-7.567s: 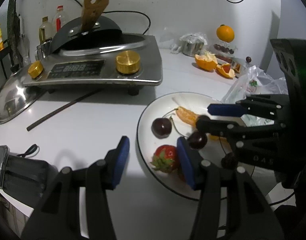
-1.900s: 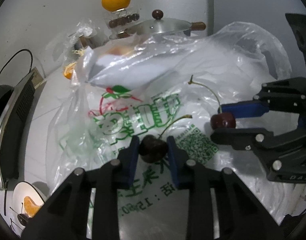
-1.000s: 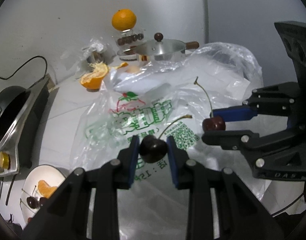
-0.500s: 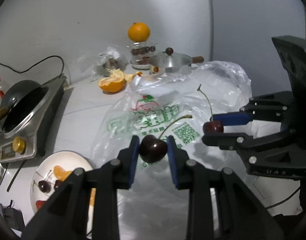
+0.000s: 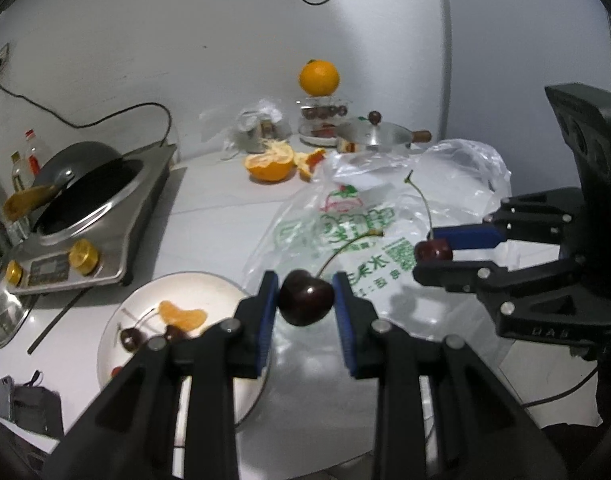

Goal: Organize fruits
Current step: 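Carry both held cherries from the bag over the white plate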

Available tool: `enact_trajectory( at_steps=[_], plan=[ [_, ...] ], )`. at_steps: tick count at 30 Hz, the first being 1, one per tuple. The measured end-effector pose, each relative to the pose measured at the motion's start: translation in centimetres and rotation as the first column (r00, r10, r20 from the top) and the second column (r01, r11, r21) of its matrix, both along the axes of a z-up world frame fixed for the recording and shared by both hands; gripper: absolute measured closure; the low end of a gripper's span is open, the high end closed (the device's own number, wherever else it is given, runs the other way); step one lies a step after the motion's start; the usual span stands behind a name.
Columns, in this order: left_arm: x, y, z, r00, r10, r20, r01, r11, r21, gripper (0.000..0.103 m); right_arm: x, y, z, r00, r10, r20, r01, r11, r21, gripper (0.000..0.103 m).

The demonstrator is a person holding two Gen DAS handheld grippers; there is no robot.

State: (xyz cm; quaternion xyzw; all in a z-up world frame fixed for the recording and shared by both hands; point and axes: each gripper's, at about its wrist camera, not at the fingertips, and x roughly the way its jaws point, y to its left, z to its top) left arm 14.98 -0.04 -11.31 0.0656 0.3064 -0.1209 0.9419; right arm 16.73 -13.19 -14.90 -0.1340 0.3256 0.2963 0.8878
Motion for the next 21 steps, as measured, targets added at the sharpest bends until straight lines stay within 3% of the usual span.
enact_trajectory(
  at_steps=[21],
  plan=[
    [-2.6,8.7,-0.6,0.996,0.091,0.019,-0.089,0.993,-0.078,0.074,-1.6,8.7,0.3,0.996,0.083,0.016,-0.082,0.995,-0.054,0.072]
  ],
)
